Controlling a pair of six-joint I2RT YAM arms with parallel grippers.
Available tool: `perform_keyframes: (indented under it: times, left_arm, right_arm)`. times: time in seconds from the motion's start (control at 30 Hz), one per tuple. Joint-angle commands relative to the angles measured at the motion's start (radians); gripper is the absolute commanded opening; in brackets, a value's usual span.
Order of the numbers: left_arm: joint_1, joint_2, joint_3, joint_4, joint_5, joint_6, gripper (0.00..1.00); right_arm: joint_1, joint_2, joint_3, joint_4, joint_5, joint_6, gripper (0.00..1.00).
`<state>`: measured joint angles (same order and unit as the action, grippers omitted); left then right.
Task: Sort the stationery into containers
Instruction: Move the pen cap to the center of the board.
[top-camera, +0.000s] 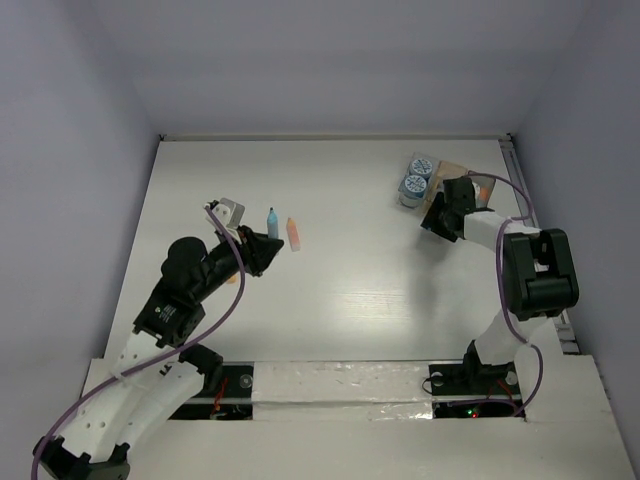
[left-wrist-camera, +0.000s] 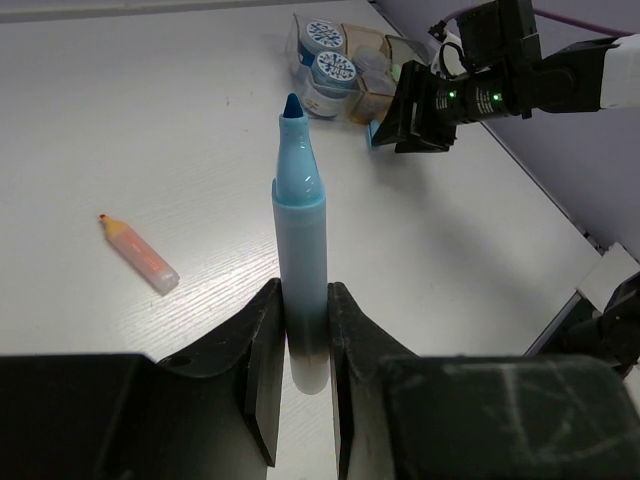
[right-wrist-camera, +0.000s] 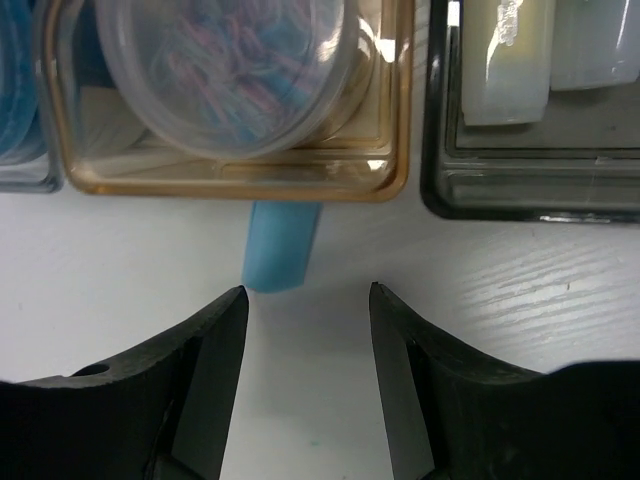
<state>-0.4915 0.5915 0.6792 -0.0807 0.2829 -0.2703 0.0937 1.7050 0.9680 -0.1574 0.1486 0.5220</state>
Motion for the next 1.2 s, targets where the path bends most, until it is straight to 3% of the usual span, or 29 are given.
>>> perform_keyframes:
  times: [0.0,0.5,0.63,0.73,0.93,1.17]
  left_arm:
    - [-0.005,0.005,0.029,0.022,-0.005,0.013,0.00]
    - [-0.005,0.024,0.029,0.027,-0.007,0.013,0.00]
    - [0.004,0.025,0.028,0.027,-0.004,0.011,0.00]
    - [0.013,0.027,0.028,0.032,0.001,0.011,0.00]
    - [0.013,0.030,0.028,0.033,0.006,0.009,0.00]
    - [0.022,0.025,0.026,0.030,0.004,0.009,0.00]
  right_arm:
    - [-0.017,0.016,0.035,0.084,-0.015,0.016,0.57]
    - [-0.017,0.093,0.064,0.127,0.017,0.018,0.48]
    - [-0.026,0.087,0.048,0.134,-0.026,0.016,0.26]
    - [0.001,0.039,-0.006,0.140,-0.066,0.004,0.23]
    - [0.231,-0.027,-0.031,-0.017,0.031,-0.057,0.23]
    - [0.477,0.074,0.066,-0.310,0.251,-0.016,0.26]
